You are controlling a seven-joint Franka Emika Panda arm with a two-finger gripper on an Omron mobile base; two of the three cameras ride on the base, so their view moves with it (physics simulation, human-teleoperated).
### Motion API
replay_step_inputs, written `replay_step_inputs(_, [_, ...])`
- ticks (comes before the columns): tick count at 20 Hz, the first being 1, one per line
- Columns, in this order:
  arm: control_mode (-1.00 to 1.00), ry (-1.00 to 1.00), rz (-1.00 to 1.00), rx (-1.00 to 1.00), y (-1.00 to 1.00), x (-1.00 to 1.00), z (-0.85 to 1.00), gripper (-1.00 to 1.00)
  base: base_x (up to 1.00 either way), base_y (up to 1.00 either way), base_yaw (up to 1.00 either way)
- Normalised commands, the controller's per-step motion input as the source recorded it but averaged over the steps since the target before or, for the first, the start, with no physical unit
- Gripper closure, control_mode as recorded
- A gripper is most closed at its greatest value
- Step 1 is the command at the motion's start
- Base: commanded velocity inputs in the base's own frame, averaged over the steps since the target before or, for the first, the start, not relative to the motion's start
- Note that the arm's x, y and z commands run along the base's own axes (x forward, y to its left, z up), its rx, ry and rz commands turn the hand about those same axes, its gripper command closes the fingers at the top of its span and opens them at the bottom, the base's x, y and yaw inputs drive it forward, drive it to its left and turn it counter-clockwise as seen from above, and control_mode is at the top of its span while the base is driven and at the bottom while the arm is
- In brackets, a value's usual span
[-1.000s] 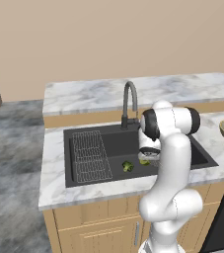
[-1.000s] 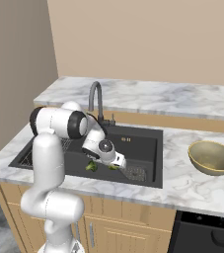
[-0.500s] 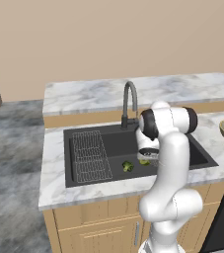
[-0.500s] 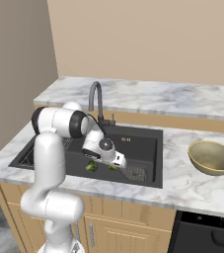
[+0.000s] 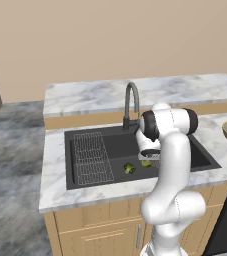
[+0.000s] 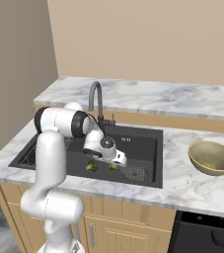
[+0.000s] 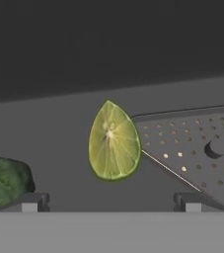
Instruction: Remove the broccoli and lemon wedge from the sink. Then move the bowl and cup from the counter to the sink for washing.
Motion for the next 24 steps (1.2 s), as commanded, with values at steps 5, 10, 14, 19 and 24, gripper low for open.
replay_step_inputs(5, [-1.0, 0.07, 0.0, 0.0, 0.07, 0.14, -0.12, -1.0, 0.0, 0.0, 0.0])
replay_step_inputs(10, [-1.0, 0.08, 0.0, 0.0, 0.04, 0.15, -0.11, -1.0, 0.0, 0.0, 0.0])
replay_step_inputs(14, [-1.0, 0.02, 0.0, 0.0, 0.02, 0.18, -0.06, -1.0, 0.0, 0.0, 0.0])
replay_step_inputs(19, [-1.0, 0.0, 0.0, 0.0, 0.0, 0.16, -0.03, -1.0, 0.0, 0.0, 0.0])
replay_step_inputs(24, [-1.0, 0.0, 0.0, 0.0, 0.0, 0.16, -0.04, -1.0, 0.0, 0.0, 0.0])
